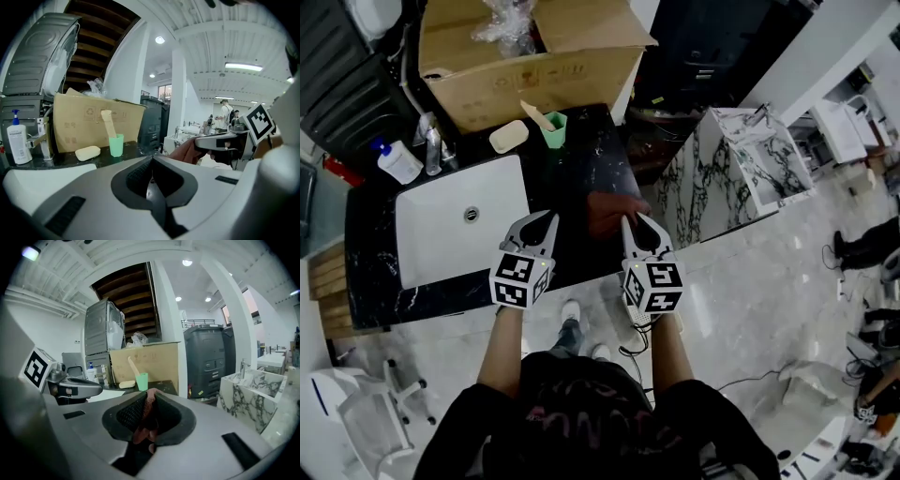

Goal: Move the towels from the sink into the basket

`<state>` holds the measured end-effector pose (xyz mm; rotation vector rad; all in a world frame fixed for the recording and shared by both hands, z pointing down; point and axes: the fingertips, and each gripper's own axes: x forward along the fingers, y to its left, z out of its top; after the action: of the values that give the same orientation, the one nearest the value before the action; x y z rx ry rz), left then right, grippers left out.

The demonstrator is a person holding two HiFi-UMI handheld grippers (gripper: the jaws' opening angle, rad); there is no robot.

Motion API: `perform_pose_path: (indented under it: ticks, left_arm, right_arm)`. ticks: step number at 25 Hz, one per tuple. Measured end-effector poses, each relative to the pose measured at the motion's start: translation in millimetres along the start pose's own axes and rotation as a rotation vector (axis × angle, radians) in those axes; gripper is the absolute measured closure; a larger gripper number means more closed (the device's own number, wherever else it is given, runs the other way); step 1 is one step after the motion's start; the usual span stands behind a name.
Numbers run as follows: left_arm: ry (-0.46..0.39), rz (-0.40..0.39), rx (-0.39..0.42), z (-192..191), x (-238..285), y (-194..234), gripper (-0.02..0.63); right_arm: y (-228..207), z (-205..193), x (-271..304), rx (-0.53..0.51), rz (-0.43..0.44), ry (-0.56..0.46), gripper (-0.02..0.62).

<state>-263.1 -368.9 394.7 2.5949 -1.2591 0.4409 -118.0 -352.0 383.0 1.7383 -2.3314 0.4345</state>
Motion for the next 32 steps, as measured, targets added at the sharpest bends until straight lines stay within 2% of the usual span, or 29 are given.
perform_pose_path:
  ticks: [8,16,25,32]
  left_arm:
    - [-0.04,-0.159,0.066,35,22,-65,0.589]
    - [-0.072,-0.346,0.151,61,46,-151,0.589]
    - [-0.087,-0.626,0.258,69,51,-315,0.589]
    - [-0.081,-0.788,0.32,56,20,-430,0.589]
  right_arm:
    - [-58,20,-71,0.043,-0.19,-0.073,0.532]
    - [-123,14,-170,0.108,-0.432,-0.138,0.532]
    - [-188,-30,-346,0.176,-0.764,-0.185,0.532]
    - [-202,-73,-478,0.235,-0.961,-0.211,0.532]
